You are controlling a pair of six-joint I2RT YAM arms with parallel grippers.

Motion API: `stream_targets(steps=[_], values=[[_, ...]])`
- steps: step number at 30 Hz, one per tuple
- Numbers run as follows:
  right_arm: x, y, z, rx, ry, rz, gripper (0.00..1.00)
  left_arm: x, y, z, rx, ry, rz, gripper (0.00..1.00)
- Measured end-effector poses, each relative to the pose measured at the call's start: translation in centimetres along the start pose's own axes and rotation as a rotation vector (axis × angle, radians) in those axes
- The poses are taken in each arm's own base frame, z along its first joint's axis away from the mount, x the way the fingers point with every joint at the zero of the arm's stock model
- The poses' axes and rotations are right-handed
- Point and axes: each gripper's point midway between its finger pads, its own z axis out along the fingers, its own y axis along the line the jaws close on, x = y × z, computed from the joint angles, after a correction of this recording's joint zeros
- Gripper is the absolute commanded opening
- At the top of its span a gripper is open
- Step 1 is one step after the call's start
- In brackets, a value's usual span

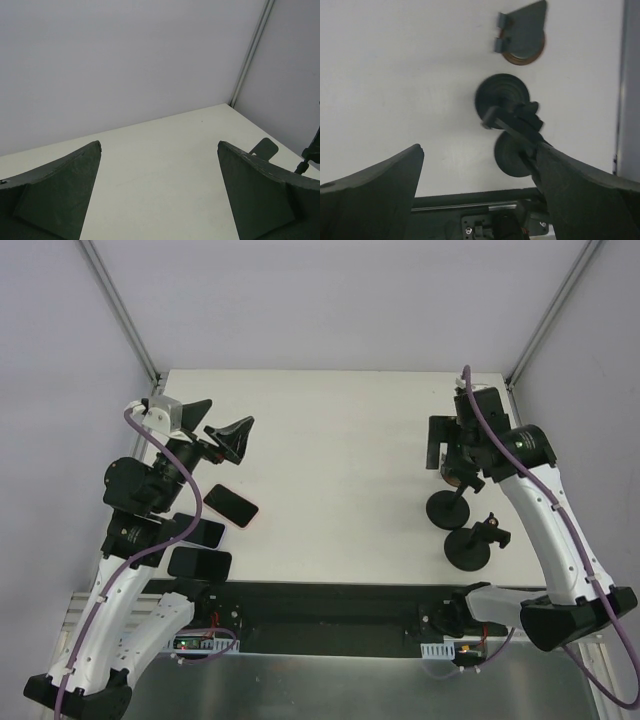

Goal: Place the phone on the phone stand

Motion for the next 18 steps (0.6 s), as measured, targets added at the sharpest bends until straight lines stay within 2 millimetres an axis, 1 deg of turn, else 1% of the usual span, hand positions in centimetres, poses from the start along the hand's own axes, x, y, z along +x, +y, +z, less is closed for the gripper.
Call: stream_targets(steps=[2,5,7,9,11,18], values=[[0.6,-2.3,-0.3,0.123,-0.012,0.030,0.96,0.1,0.0,0.0,0.001,0.002,-0.001,0.99],[2.3,-5.4,-0.7,0.271,-0.023,0.107,0.96,0.2,0.0,0.1,0.003,0.007,-0.006,0.99],[3.2,-6.4,-0.9,0.311,-0.037,0.166,0.96,0.3,-0.1,0.2,0.007,0.009,-0.007,0.99],[4.2,-6.9,-1.0,0.324,-0.051,0.229,0.96,0.3,-0.1,0.2,0.008,0.009,-0.008,0.99],[4.7,-6.8,-0.8,0.320,-0.061,0.280,0.96,0.3,-0.3,0.2,0.013,0.010,-0.010,0.99],[5.0,-5.6,1.1,0.314,-0.072,0.507,0.96,0.3,-0.5,0.2,0.019,0.011,-0.011,0.99]])
